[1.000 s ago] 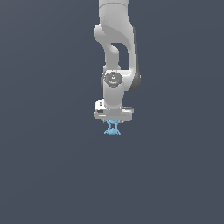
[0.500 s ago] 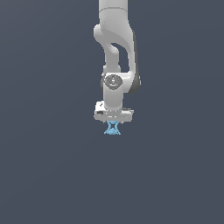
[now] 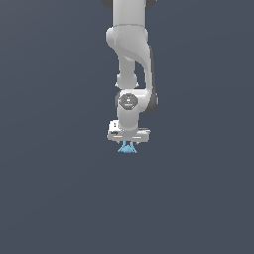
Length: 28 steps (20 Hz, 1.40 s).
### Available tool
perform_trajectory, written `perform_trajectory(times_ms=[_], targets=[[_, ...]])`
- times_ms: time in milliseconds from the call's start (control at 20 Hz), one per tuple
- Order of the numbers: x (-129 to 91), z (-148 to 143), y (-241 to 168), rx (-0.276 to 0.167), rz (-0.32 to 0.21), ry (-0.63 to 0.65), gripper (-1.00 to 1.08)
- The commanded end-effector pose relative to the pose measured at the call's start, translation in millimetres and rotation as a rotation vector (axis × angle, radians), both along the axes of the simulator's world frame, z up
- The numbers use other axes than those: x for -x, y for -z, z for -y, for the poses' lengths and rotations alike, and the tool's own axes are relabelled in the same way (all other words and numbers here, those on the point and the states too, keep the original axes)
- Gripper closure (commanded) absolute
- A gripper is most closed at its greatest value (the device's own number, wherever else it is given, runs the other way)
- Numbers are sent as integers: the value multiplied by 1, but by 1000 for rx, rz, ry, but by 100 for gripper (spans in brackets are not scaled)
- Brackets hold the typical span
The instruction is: Pick up the object and move it to a goal position.
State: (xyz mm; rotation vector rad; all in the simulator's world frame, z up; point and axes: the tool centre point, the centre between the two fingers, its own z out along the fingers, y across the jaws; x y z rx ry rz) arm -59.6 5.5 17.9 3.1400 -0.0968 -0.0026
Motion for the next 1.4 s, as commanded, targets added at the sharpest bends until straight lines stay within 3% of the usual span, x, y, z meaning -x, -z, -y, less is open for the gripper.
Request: perform_trajectory(times_ms=[0, 50, 800, 1350], targets=[[-1, 0, 2, 0, 1, 0, -92], [-1, 0, 2, 0, 1, 0, 108], [0, 4, -5, 0, 3, 1, 108], [5, 39, -64, 0, 2, 1, 108]])
